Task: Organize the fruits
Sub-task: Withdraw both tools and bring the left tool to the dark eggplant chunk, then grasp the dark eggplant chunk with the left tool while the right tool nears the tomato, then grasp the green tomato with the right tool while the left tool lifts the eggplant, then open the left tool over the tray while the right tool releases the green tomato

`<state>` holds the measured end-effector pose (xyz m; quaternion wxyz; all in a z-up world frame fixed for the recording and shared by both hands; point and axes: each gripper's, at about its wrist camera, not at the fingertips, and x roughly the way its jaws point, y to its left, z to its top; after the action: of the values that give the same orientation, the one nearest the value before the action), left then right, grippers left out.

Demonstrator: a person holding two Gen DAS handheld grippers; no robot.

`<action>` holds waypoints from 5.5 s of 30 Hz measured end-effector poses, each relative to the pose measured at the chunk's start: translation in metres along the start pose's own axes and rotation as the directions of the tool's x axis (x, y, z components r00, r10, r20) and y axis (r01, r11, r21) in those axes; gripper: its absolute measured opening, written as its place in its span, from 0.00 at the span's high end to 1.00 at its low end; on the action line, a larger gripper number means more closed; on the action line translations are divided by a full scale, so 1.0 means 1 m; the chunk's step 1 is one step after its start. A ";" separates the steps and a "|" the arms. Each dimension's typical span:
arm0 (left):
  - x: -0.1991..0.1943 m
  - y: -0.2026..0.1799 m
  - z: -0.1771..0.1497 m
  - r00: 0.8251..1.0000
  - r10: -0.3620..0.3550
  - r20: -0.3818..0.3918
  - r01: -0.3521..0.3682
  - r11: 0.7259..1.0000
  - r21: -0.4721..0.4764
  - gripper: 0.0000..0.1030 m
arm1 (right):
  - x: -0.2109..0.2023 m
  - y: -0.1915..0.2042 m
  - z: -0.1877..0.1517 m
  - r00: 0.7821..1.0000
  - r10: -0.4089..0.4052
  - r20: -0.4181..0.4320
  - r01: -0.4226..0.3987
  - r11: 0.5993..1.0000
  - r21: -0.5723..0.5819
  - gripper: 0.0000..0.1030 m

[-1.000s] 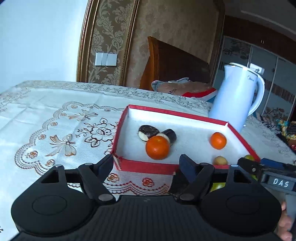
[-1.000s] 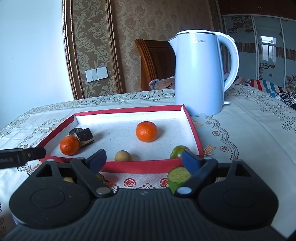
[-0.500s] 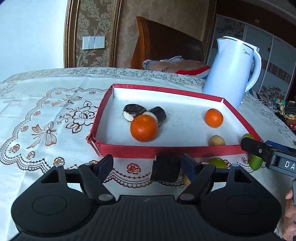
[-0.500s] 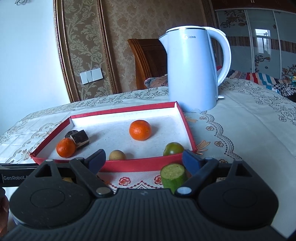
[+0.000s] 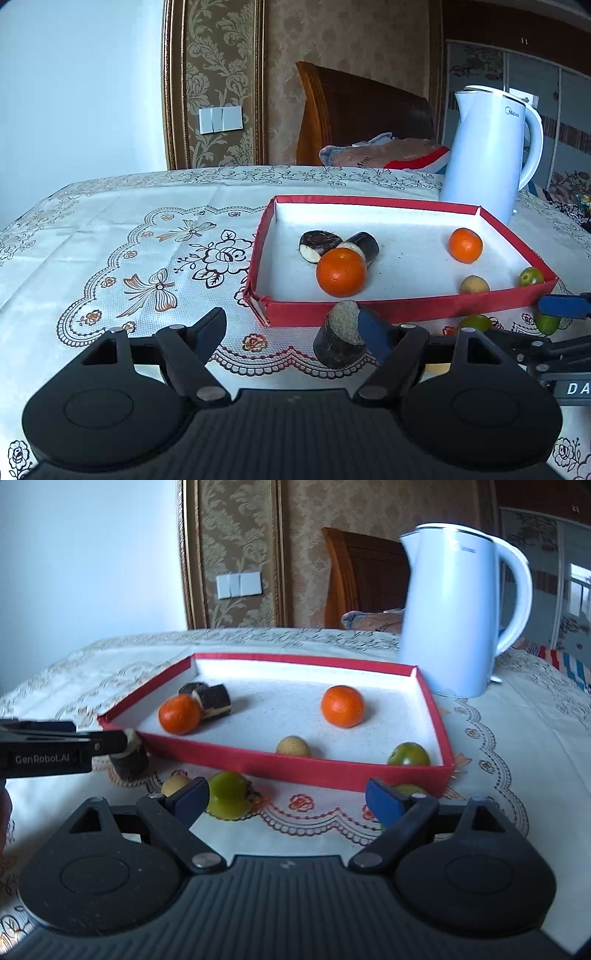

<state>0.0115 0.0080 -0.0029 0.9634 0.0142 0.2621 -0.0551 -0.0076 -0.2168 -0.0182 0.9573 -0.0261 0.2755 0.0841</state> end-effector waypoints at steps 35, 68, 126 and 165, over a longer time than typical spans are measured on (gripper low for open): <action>0.018 -0.020 0.000 0.998 -0.059 -0.031 0.061 0.996 0.060 0.23 | 0.015 0.031 0.004 0.990 0.130 -0.057 -0.134 0.988 -0.074 0.67; 0.008 -0.021 -0.006 0.998 -0.069 -0.007 0.069 0.991 0.113 0.30 | 0.008 0.016 0.000 0.994 0.110 -0.020 -0.110 0.994 -0.013 0.72; 0.092 -0.031 0.068 0.995 0.051 0.090 -0.054 0.998 0.029 0.71 | 0.100 0.007 0.062 0.996 -0.083 -0.025 0.084 0.996 0.016 0.72; 0.088 -0.023 0.056 0.983 0.099 0.157 -0.103 0.994 0.021 0.30 | 0.101 -0.003 0.067 0.995 -0.095 0.008 0.094 0.989 0.116 0.50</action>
<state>0.1130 -0.0265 0.0009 0.9821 0.0373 0.1844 -0.0110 0.1126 -0.1984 -0.0154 0.9620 0.0171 0.2717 0.0226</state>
